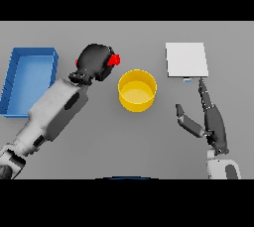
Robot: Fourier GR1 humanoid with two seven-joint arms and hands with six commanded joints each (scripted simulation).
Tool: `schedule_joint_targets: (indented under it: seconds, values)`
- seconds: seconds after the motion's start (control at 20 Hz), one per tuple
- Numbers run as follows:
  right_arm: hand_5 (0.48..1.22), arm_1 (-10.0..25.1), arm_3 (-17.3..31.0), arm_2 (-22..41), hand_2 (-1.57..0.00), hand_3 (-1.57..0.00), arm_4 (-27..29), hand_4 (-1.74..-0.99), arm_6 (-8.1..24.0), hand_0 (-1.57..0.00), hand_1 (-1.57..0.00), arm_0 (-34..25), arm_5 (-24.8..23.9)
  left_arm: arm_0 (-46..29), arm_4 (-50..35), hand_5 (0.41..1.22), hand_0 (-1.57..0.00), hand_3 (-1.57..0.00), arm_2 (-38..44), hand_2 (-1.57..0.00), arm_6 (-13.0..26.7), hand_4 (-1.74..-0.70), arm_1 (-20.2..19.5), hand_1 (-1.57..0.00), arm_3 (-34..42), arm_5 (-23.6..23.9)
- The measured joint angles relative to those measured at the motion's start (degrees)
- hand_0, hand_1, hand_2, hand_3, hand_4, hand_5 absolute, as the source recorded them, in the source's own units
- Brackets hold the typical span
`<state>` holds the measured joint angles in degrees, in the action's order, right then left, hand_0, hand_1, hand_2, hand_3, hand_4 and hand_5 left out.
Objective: Pick up the red beaker and tilt it to pour out 1 green nut into yellow bowl. Pick up the yellow bowl and place it on the metallic measuring scale.
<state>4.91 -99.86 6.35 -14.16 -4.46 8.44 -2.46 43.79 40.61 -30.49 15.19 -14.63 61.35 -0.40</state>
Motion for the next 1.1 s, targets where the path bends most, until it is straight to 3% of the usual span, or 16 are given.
schedule_joint_targets:
  seconds: [0.15, 0.2, 0.4, 0.6, 0.95, 1.1]
  values:
    - [0.705, -0.6, -0.3, 0.3, 0.00, 0.00, -0.4, -1.284, 0.0, 0.00, 0.00, 0.1, -0.4, 3.7, 3.6, 1.201, -1.57, -1.57, -3.4, -1.57, -0.7, -1.65, -1.5, -1.57, -1.9, -2.1]
    - [0.702, -0.7, -0.9, 0.3, 0.00, 0.00, 0.1, -1.283, -0.5, 0.00, 0.00, 0.5, -0.3, 4.7, 4.6, 1.205, -1.57, -1.57, -4.9, -1.57, -1.5, -1.67, -2.1, -1.57, -2.1, -3.7]
    - [0.678, -2.1, 0.2, 0.3, 0.00, 0.00, 1.1, -1.292, 0.2, 0.00, 0.00, 0.8, -0.3, 10.0, 8.4, 1.215, -1.57, -1.28, -10.8, -1.57, -2.6, -1.70, -2.6, -1.57, -4.3, -10.0]
    - [0.653, -2.6, 1.4, -0.7, 0.00, 0.00, 3.0, -1.294, -0.8, 0.00, 0.00, -0.2, -0.1, 14.4, 11.7, 1.218, -1.57, -1.45, -17.3, -1.57, -7.5, -1.72, -1.8, -1.57, -7.7, -12.9]
    - [0.627, -2.7, 1.5, -0.6, 0.00, 0.00, 2.1, -1.288, -2.5, 0.00, 0.00, 0.7, -0.9, 20.4, 17.8, 1.220, -1.57, -1.55, -27.5, -1.57, -10.0, -1.74, -1.5, -1.57, -10.9, -17.6]
    - [0.600, -3.0, 1.2, -0.6, 0.00, 0.00, 1.3, -1.276, -0.6, 0.00, 0.00, 0.0, -2.0, 23.3, 19.9, 1.221, -1.57, -1.56, -31.0, -1.57, -11.6, -1.74, -0.4, -1.57, -12.8, -18.0]
